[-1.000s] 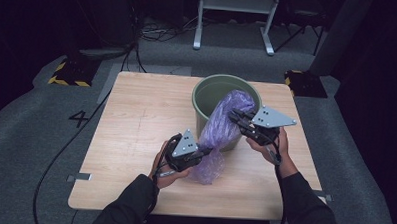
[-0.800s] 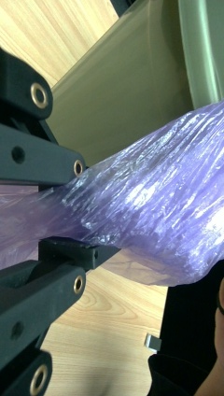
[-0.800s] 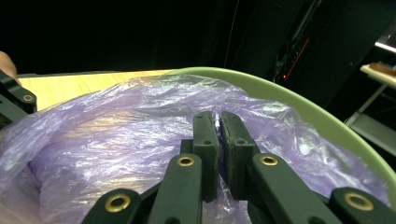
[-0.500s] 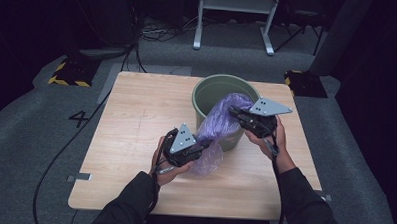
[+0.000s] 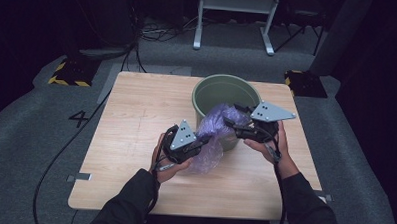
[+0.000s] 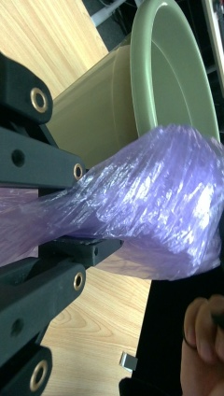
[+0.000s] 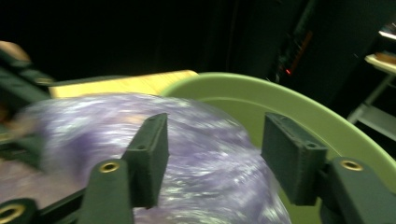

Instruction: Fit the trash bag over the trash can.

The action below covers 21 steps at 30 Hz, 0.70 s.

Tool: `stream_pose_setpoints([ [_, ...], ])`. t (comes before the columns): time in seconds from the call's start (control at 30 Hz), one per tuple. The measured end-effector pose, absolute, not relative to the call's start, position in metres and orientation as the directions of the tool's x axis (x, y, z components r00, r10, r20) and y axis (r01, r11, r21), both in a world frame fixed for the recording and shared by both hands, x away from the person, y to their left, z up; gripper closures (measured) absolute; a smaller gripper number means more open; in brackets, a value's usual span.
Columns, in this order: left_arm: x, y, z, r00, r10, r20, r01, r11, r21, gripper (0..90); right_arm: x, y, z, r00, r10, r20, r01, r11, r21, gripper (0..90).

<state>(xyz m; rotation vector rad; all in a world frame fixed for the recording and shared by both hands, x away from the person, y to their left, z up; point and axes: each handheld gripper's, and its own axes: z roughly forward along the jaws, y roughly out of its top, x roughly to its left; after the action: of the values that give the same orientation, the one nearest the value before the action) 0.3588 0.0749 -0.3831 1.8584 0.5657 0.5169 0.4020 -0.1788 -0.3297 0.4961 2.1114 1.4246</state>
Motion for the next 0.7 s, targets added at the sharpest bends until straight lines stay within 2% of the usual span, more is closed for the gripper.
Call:
stream_pose_setpoints([
  [0.13,0.362,0.075,-0.383,0.787,0.611,0.086,0.146,-0.319,0.936,77.4,0.389,-0.183,-0.326,-0.822,0.522,-0.227,-0.032,0.356,0.934,32.0],
  [0.3,0.364,0.075,-0.383,0.787,0.611,0.082,0.148,-0.318,0.937,75.9,0.384,-0.182,-0.328,-0.849,0.470,-0.243,-0.057,0.374,0.925,31.8],
  [0.4,0.364,0.074,-0.383,0.787,0.610,0.087,0.146,-0.322,0.935,74.7,0.383,-0.177,-0.330,-0.859,0.436,-0.268,-0.077,0.408,0.910,36.3],
  [0.43,0.364,0.073,-0.383,0.789,0.608,0.086,0.146,-0.321,0.936,73.9,0.382,-0.175,-0.332,-0.869,0.411,-0.277,-0.089,0.419,0.903,45.7],
  [0.6,0.365,0.073,-0.383,0.795,0.601,0.088,0.144,-0.327,0.934,68.8,0.381,-0.165,-0.335,-0.858,0.394,-0.330,-0.121,0.468,0.875,69.0],
  [0.63,0.365,0.074,-0.383,0.794,0.601,0.089,0.144,-0.328,0.933,64.4,0.380,-0.164,-0.335,-0.856,0.396,-0.333,-0.129,0.460,0.879,78.7],
  [0.7,0.365,0.075,-0.383,0.799,0.596,0.081,0.147,-0.324,0.934,62.3,0.381,-0.164,-0.335,-0.854,0.399,-0.334,-0.130,0.458,0.879,81.4],
])
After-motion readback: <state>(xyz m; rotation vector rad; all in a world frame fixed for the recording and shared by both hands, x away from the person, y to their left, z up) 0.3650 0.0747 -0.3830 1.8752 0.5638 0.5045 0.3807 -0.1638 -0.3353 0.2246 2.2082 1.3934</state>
